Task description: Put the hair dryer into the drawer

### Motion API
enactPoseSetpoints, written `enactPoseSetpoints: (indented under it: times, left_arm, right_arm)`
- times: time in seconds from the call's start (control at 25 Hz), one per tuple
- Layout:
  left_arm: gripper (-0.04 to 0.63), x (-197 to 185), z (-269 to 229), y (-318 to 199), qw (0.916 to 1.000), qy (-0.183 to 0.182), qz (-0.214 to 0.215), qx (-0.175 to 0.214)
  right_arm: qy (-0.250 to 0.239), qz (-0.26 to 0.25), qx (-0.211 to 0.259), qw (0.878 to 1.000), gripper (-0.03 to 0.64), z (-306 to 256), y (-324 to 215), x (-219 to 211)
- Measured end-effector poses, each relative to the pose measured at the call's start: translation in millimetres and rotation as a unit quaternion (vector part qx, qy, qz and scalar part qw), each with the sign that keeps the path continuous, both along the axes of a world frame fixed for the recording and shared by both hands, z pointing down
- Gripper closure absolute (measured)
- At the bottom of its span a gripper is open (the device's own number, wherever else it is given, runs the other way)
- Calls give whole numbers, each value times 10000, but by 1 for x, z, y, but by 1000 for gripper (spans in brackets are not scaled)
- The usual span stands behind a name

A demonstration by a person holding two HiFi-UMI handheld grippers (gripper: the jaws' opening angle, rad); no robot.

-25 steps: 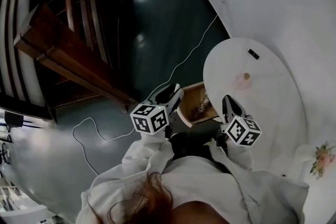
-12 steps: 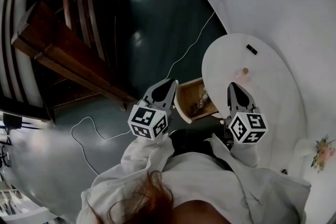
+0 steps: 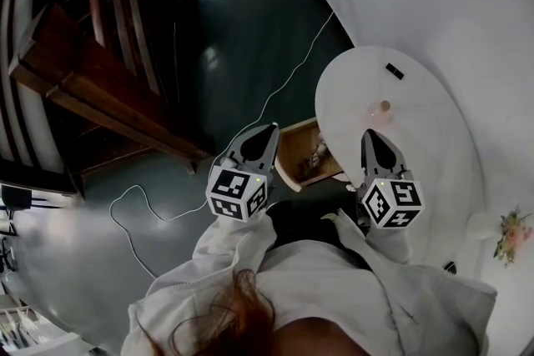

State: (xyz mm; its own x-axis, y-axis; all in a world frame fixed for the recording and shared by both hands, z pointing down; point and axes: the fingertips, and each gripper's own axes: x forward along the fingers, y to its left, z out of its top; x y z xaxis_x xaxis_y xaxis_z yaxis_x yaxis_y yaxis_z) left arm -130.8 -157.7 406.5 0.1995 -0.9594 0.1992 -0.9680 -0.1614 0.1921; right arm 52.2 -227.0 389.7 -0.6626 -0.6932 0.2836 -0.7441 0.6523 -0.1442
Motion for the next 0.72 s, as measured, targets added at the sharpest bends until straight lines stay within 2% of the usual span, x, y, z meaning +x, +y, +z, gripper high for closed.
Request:
enactPoseSetpoints:
  times: [0.72]
  left_arm:
    - [580, 12, 11, -3, 9997, -62, 186, -155]
  right_arm:
    - [-52, 135, -203, 9997, 568, 11, 6, 7]
